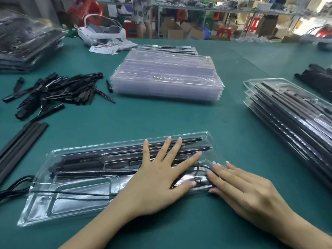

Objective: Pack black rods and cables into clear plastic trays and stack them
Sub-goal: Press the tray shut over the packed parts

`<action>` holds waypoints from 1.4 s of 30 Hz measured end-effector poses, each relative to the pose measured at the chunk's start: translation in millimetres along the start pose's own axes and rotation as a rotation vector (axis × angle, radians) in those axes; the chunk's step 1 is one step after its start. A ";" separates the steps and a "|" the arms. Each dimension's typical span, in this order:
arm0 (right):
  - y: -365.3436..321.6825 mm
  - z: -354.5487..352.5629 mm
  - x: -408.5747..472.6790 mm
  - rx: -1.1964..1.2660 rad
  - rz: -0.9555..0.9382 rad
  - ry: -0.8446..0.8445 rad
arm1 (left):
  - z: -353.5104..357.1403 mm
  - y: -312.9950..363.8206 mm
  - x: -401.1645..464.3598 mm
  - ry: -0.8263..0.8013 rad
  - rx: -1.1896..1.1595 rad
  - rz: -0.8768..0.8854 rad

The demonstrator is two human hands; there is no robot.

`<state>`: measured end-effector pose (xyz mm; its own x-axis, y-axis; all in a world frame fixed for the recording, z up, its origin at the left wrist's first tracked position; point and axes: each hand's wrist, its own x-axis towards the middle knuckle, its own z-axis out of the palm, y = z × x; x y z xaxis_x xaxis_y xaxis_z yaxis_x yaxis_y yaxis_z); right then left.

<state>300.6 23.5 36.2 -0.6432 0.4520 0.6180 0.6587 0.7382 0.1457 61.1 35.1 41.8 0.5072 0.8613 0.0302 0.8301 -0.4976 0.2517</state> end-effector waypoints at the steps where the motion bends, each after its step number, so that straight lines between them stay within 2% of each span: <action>1: 2.1 -0.3 -0.1 0.044 0.008 0.027 | -0.1 0.2 0.0 0.002 -0.025 0.009; 3: 7.5 -2.0 -1.6 0.160 0.072 0.038 | -0.5 0.1 0.8 -0.010 -0.022 0.027; 6: 17.4 -7.8 1.7 0.416 0.240 -0.067 | -1.7 -0.5 1.1 -0.043 0.014 0.038; 9: 29.9 -14.5 14.3 0.583 0.260 -0.183 | -3.3 -0.6 0.4 -0.055 0.002 0.040; 11: 33.0 -17.6 21.2 0.530 0.184 -0.222 | -4.1 0.5 0.3 -0.063 0.005 0.038; 15: 26.6 -13.5 15.6 0.140 -0.018 -0.076 | -5.7 2.8 0.9 -0.066 -0.015 0.016; 20: 15.3 0.9 11.8 0.112 0.080 0.143 | -9.4 1.8 1.2 -0.095 -0.103 0.008; 23: 11.6 -2.4 5.9 0.083 0.010 0.187 | -10.1 2.4 1.6 -0.113 -0.098 0.011; 26: 7.5 -10.3 -2.3 0.052 -0.161 0.059 | -10.0 3.5 2.5 -0.122 -0.080 0.006; 28: 2.7 -11.8 -4.8 0.082 -0.129 -0.079 | -10.3 3.9 3.1 -0.127 -0.089 0.002; 30: -1.7 -13.5 -5.5 0.118 -0.046 -0.145 | -10.9 4.1 3.2 -0.128 -0.098 0.000; 35: -10.3 -17.9 -11.7 0.118 0.057 -0.179 | -11.7 4.4 2.7 -0.133 -0.103 -0.004; 42: -12.3 -21.9 -10.7 0.092 0.055 -0.201 | -10.0 3.5 2.6 -0.126 -0.093 -0.003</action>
<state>308.0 -1.4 44.7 -0.6783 0.5769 0.4550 0.6626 0.7480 0.0395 63.0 36.6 52.5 0.5346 0.8403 -0.0905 0.8095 -0.4783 0.3405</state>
